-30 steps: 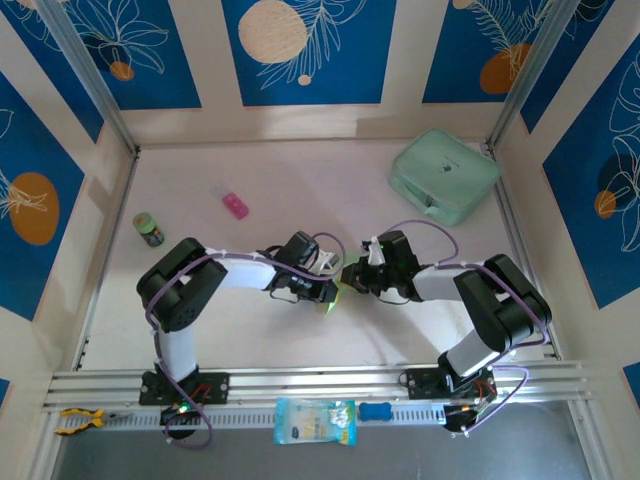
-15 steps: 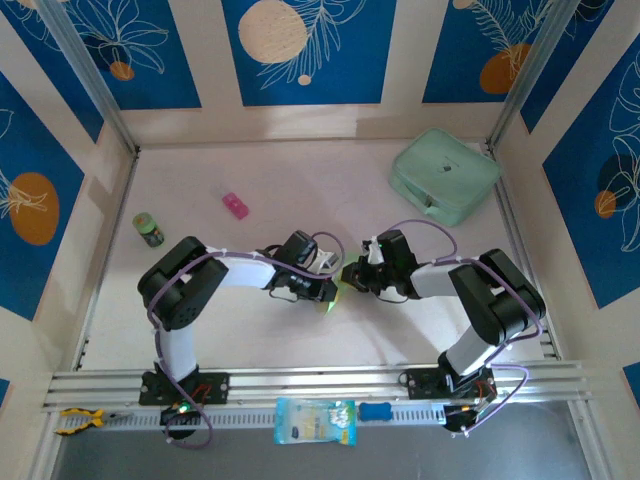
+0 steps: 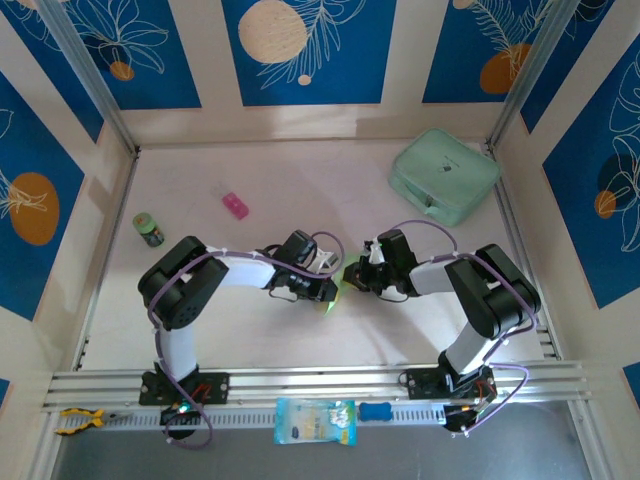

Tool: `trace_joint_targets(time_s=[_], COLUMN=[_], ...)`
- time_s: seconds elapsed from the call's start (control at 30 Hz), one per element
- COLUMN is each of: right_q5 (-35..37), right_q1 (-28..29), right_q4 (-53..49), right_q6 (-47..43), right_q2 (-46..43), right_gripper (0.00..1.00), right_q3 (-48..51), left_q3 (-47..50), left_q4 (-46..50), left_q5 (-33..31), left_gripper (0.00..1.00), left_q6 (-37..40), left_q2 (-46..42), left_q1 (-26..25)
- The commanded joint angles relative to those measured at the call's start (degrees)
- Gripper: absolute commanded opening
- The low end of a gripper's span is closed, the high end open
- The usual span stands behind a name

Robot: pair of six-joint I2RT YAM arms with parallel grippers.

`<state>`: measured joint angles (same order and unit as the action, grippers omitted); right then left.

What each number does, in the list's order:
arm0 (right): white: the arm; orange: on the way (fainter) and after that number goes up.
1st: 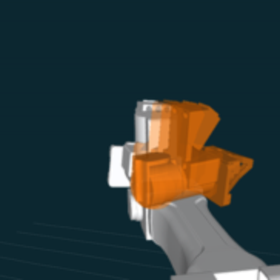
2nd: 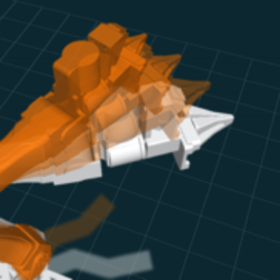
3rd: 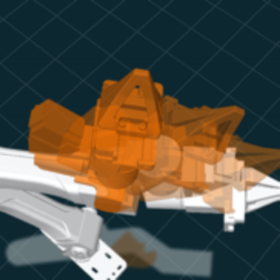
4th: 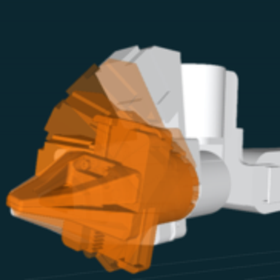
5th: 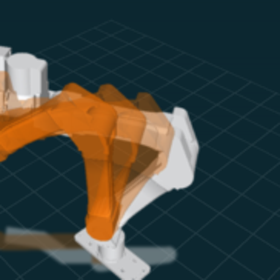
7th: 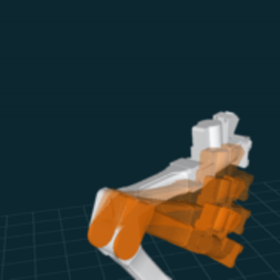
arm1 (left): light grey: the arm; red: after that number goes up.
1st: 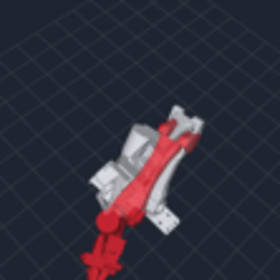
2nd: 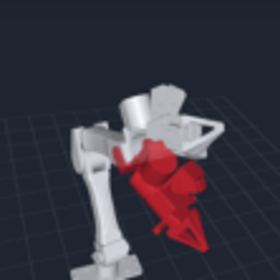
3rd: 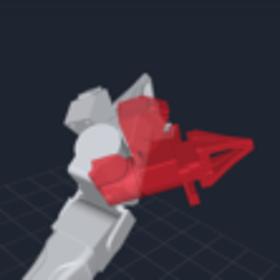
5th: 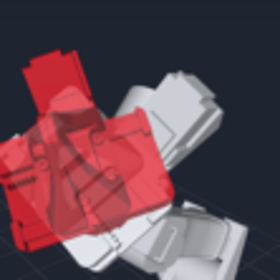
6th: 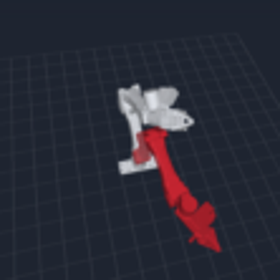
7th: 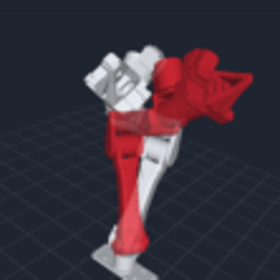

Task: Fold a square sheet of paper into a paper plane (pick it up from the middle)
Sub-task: Fold the wing for the fifth time at the center of the table.

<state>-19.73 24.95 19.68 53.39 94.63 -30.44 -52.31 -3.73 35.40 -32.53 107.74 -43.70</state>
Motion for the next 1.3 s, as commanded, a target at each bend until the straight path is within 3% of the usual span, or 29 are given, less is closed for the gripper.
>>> trace_joint_targets(time_s=[0.0,0.47,0.87,1.1,1.27], right_q5=[3.26,5.58,-0.51,0.55,8.35], right_q1=[-0.73,-1.74,1.36,4.66,4.73], right_q4=[-2.72,-0.99,-1.74,-2.92,-11.29], right_q6=[-1.10,0.13,-0.79,-0.71,-1.10], right_q2=[-0.18,-1.37,-7.55,-3.78,-1.08], right_gripper=[0.11,0.11,0.12,0.11,0.10], right_q3=[0.25,2.98,0.86,-1.75,-3.53], left_q3=[1.95,4.23,3.72,3.70,3.73], left_q4=[2.42,0.29,0.63,0.56,0.52], left_q5=[-0.49,-0.02,-0.59,-0.34,-0.28], left_gripper=[0.09,0.00,0.00,0.00,0.00], left_q6=[1.05,0.02,-0.95,-1.06,-1.16], left_q2=[-0.28,-1.60,0.80,1.02,0.73], left_q1=[0.37,0.44,0.43,0.43,0.46])
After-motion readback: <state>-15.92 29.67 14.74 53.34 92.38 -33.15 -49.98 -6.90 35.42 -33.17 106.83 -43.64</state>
